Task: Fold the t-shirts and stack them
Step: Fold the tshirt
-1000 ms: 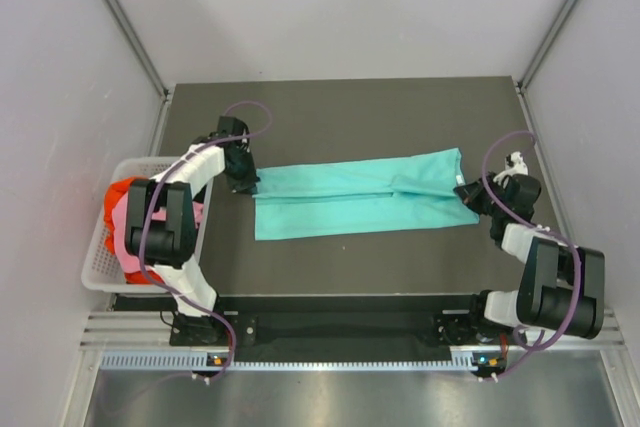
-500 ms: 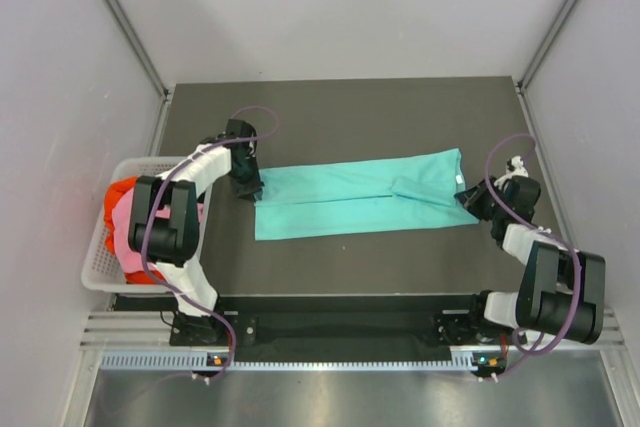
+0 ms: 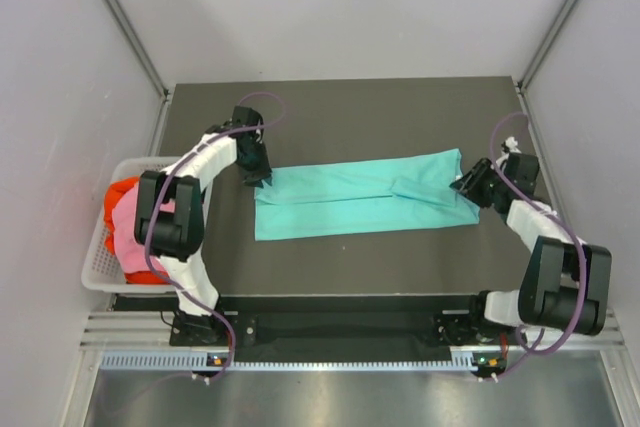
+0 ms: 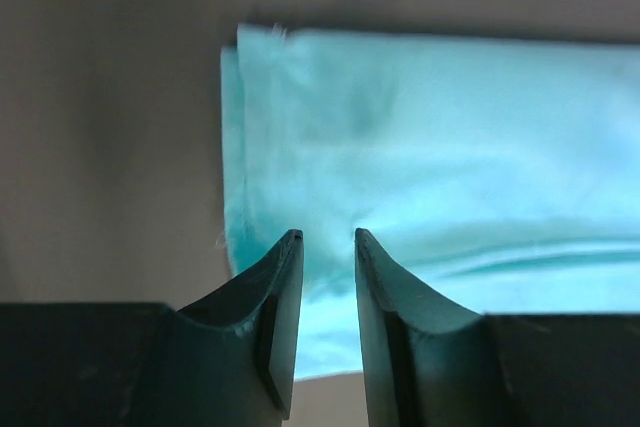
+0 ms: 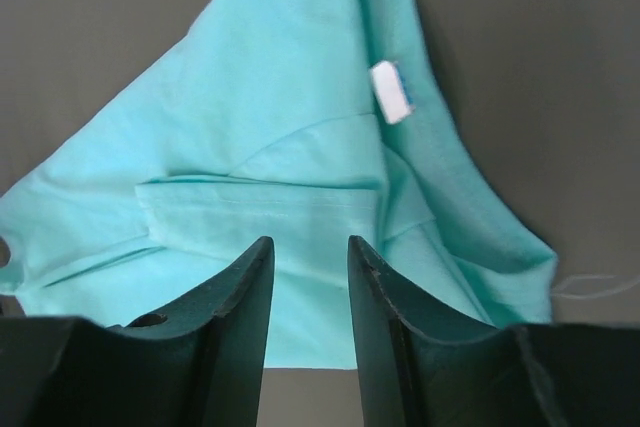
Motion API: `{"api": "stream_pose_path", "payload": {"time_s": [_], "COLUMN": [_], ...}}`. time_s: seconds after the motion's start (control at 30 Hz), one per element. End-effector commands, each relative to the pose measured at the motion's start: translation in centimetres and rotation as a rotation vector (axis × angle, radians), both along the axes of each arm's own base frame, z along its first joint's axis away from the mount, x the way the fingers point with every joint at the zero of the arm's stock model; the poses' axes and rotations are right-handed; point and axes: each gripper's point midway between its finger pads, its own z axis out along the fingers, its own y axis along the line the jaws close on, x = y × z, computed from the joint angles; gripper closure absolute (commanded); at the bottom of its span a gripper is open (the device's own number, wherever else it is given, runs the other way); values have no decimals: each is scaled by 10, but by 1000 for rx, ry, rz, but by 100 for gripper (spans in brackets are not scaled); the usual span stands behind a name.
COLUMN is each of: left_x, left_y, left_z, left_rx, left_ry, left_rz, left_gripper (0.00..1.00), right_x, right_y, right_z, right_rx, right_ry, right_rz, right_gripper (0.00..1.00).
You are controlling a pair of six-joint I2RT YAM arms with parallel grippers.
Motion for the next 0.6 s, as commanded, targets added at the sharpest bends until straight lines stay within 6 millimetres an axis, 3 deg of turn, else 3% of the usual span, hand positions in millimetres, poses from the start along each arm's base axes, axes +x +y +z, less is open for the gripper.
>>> {"api": "stream_pose_path", "payload": {"time_s": [0.0,0.03,0.07,0.13,0.23,0.3,0.47,0.57], "left_x": [27,33,35,37,39,39,45,51], "left_y": [-4,-5,-1,11,24,29,24,9], "left_z": [-12,-12,-17,-29,-39,-44,-31,-10], "left_rx": [3,10,31,105,179,212,183,107], "left_ry": [-15,-19,-6,23,61,80,51,3], "left_rz": [22,25,36,70,105,126,112,77], "left_gripper": [68,68,68,68,69,69,68,67], "right_x": [28,37,40,51,66,69,69,66], "right_y": [26,31,33,36,30,25,18,11], "right_z": [23,30,19,21,12,-5,-13,-11], "right_rx": [-30,-35,-39,-58,-82,-97,-146,-187], "right_ry": [-78,-94,-56,-65,-40,23,74,91], "right_rz": [156,189,207,236,244,237,238,230], "right_gripper": [62,61,61,61,61,61,59,58]}}
